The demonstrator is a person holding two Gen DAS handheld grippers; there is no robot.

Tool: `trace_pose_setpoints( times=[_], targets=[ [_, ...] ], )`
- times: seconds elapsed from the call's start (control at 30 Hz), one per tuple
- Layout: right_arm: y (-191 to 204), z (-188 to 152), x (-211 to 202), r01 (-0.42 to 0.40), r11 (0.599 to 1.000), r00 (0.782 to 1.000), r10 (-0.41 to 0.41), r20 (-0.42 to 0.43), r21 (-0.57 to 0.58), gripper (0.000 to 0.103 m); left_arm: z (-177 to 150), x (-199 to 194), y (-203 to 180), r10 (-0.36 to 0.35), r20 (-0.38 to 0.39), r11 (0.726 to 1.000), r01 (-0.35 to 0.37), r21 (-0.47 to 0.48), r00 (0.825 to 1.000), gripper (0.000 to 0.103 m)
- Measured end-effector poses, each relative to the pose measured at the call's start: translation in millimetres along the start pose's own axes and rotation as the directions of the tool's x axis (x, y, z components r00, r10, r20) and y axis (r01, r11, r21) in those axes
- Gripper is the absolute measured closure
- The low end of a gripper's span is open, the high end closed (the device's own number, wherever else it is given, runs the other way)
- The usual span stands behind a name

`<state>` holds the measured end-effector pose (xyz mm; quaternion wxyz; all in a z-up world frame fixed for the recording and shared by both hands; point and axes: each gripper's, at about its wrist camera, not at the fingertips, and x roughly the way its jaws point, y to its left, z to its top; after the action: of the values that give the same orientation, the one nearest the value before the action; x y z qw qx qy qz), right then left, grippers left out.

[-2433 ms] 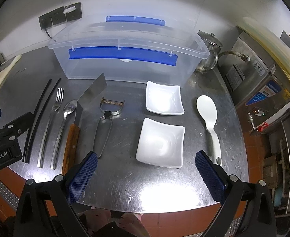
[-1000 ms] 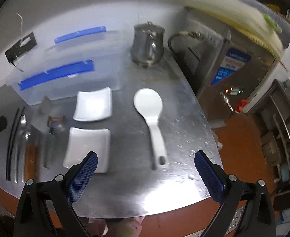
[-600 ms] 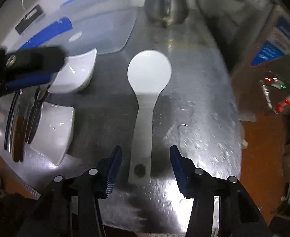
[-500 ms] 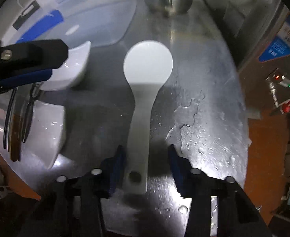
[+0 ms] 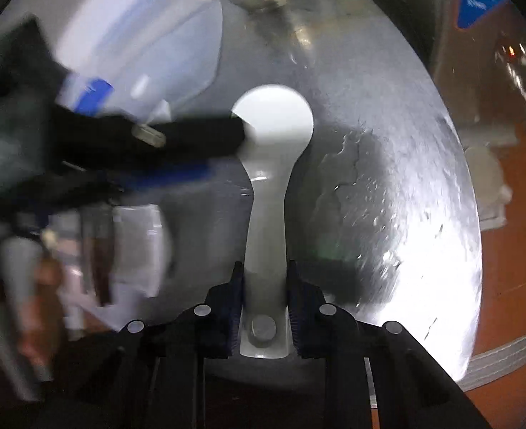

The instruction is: Organize utensils

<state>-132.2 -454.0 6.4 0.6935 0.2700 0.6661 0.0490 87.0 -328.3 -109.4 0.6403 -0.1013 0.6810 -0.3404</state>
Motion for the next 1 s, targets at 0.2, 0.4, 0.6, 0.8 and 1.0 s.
trace_pose_setpoints(
  times=[0.2, 0.4, 0.6, 0.8, 1.0],
  targets=[
    [-9.3, -15.8, -12.4, -0.093, 0.991, 0.996, 0.092, 0.008, 0.097, 0.081, -8.4, 31.1, -5.6, -0.017, -0.099, 1.0, 0.015, -0.018, 0.995, 0.051],
    [-12.5, -26.5, -18.9, -0.076, 0.989, 0.996, 0.068, 0.061, 0.13, 0.084, -17.0, 31.7, 1.5, 0.056, -0.124, 0.998, -0.059, -0.021, 0.991, 0.051],
    [-18.5, -30.4, -18.9, -0.064, 0.99, 0.997, 0.059, 0.045, 0.126, 0.091, -11.5, 48.9, 17.0, -0.048, -0.151, 0.993, 0.032, -0.11, 0.987, 0.056],
    [-13.4, -26.2, -1.7, -0.082, 0.987, 0.997, 0.08, 0.025, 0.141, 0.093, -16.7, 57.3, 17.9, -0.126, -0.175, 0.987, 0.107, -0.116, 0.977, 0.074],
    [2.4, -21.2, -0.6, -0.075, 0.991, 0.997, 0.071, 0.036, 0.114, 0.094, -20.5, 55.4, 17.4, -0.111, -0.168, 0.992, 0.099, -0.076, 0.98, 0.087]
  ],
)
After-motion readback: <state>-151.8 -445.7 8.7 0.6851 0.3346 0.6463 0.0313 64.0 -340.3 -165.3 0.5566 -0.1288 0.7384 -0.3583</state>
